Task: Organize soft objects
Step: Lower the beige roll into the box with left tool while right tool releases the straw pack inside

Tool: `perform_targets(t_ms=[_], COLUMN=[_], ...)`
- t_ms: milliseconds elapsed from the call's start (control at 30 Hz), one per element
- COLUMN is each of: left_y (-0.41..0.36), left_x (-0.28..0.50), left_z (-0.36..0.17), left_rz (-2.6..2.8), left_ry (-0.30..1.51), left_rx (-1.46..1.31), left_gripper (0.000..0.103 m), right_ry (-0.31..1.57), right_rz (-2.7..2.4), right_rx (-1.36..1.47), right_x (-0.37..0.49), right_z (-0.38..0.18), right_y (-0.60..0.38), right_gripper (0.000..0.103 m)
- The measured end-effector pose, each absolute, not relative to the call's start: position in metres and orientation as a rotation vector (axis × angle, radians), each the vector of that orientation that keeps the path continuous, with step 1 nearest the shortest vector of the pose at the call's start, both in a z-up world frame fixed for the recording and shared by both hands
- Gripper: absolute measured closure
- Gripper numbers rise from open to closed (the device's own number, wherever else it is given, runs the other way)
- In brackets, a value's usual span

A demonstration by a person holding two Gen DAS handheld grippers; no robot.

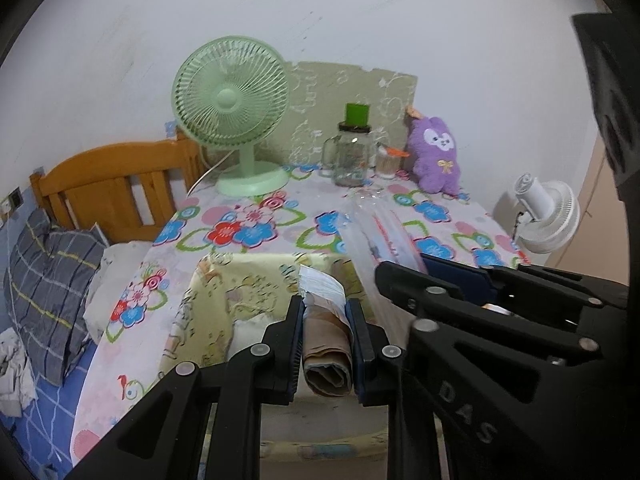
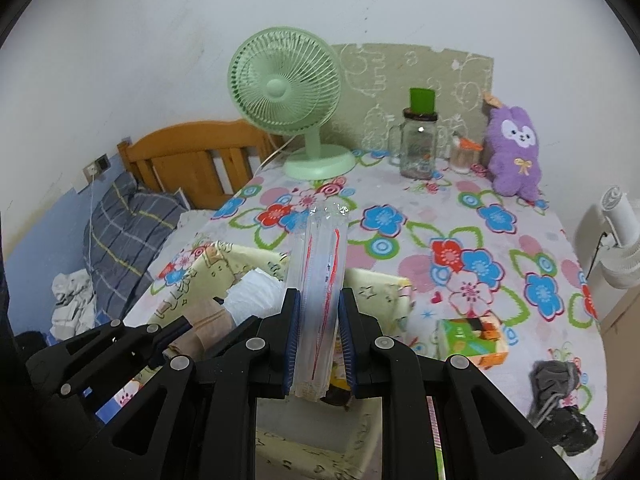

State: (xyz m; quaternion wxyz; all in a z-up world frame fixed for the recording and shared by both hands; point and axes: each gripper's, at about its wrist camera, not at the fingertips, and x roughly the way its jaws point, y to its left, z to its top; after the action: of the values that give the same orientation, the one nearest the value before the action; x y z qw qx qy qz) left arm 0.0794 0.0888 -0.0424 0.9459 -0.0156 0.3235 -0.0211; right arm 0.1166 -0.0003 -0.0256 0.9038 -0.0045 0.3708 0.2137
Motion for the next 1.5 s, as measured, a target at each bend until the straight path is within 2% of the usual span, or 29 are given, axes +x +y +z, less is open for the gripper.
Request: perform_targets(t_ms=[233, 333, 533, 667, 733, 867, 933, 1033, 1200, 1267, 1500], left_y=[0.106, 0.110, 0.119, 0.122, 0.123, 0.121, 0.120, 0.119, 0.115, 0.112, 0.100], left_x=[0.088, 0.090, 0.092, 0.093, 0.093, 0.094, 0.094, 0.094, 0.092, 0.091, 0.085], left_z=[-0.060, -0.066, -0.075, -0.078, -0.078, -0.080, -0.081, -0.080, -0.075, -0.073, -0.063], left_rz=[0.015, 0.032, 0.047, 0.057, 0.061, 0.064, 0.055, 0.042, 0.038, 0.043, 0.035], left_ry=[0.706, 0.729, 0.782, 0.805, 0.810, 0.820, 0.824, 0.824, 0.822, 0.818, 0.789], left_rx=[-0.027, -0.024, -0.027, -0.024, -0.023, -0.010, -0.008, -0.019, -0.026, -0.028, -0.019], left_gripper=[0.083, 0.073, 0.062, 0.049, 0.047, 0.044, 0.041, 0.039, 0.037, 0.030, 0.026], right_ry=[0.797, 0.812, 0.848, 0.870, 0.879, 0.899, 0.900, 0.904, 0.896, 0.893, 0.878], right_rz=[0.488, 0.501, 0.534, 0.556, 0.566, 0.565, 0.540, 0.545, 0.523, 0.516, 0.504], right_rx=[-0.042, -0.051, -0.056, -0.053, -0.050, -0.053, -0.061, -0.047, -0.052, -0.056, -0.033], right_x=[0.118, 0.121, 0.125, 0.128, 0.130, 0.133, 0.134, 0.133, 0.130, 0.129, 0.122], right_z=[-0.040, -0.046, -0.058, -0.064, -0.066, -0.070, -0.071, -0.071, -0.066, -0.064, -0.054], right_y=[0.018, 0.023, 0.035, 0.040, 0.042, 0.043, 0.042, 0.039, 0.034, 0.032, 0.019], right_gripper=[0.081, 0.081, 0.081, 0.081, 0.080, 0.068, 0.054, 0.040, 0.037, 0.034, 0.029])
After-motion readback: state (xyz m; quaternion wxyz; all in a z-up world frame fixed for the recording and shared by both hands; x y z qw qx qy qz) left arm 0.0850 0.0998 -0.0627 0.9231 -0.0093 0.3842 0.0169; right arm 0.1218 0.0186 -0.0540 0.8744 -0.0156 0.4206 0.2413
